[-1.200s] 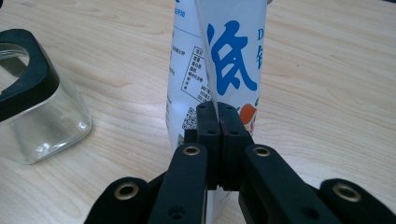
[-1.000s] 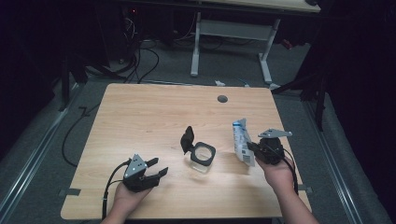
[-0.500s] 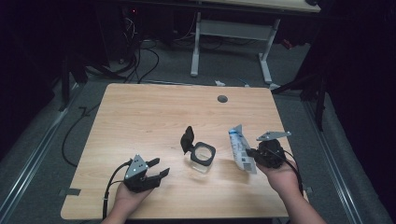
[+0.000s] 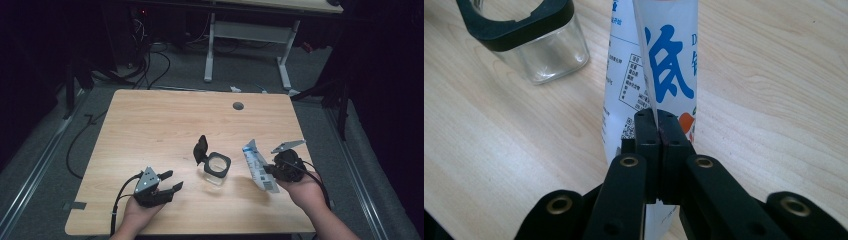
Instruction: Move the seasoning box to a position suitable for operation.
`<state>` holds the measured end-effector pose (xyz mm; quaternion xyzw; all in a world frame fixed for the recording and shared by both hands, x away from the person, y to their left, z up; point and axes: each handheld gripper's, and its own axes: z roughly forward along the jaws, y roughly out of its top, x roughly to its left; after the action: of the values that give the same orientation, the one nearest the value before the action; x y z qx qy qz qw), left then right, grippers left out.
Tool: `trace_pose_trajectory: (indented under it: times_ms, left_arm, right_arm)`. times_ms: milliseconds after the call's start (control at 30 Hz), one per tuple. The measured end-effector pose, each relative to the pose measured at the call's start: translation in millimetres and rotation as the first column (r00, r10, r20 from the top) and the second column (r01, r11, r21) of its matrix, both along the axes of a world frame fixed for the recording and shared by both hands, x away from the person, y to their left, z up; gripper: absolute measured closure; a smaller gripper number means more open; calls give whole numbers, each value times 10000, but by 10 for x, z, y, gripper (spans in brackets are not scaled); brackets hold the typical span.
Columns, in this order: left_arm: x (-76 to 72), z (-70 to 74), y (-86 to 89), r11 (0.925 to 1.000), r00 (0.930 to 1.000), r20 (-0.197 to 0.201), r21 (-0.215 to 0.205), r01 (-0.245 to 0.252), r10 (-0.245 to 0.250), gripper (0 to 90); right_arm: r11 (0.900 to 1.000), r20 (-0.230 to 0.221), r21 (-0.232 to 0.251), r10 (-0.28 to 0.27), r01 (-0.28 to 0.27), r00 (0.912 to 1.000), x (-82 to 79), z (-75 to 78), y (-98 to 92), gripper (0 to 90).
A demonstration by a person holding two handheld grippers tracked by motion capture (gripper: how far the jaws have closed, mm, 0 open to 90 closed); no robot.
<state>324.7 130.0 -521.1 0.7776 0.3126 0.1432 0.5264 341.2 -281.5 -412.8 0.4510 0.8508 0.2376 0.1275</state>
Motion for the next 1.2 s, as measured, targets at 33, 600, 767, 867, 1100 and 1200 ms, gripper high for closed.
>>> trace_pose_trajectory:
  times_ms: [33, 600, 767, 867, 1100, 1200]
  left_arm:
    - [-1, -1, -3, 10000, 10000, 13, 11, 18, -18, 423]
    - [-16, -2, -22, 10000, 9999, 132, 49, 77, -78, 420]
    - [-22, -2, -30, 9999, 9997, 176, 97, 139, -140, 419]
    - [-33, -6, -48, 9997, 9996, 202, 118, 214, -216, 418]
    - [-109, 8, -150, 9985, 9972, 551, 221, 500, -512, 403]
    - [-148, 7, -220, 9971, 9953, 600, 137, 751, -758, 400]
  right_arm:
    - [10000, -90, -21, 11, -11, 10000, 0, 6, 5, 899]
    - [9947, -1145, -943, 307, -416, 9929, 23, 78, 91, 900]
    - [9936, -1431, -1030, 320, -471, 9892, 27, 87, 128, 900]
    - [9933, -1620, -1043, 322, -495, 9863, 30, 91, 135, 900]
    - [9855, -1967, -1528, 424, -733, 9795, 42, 122, 156, 900]
    - [9837, -1957, -1621, 457, -783, 9796, 45, 147, 157, 900]
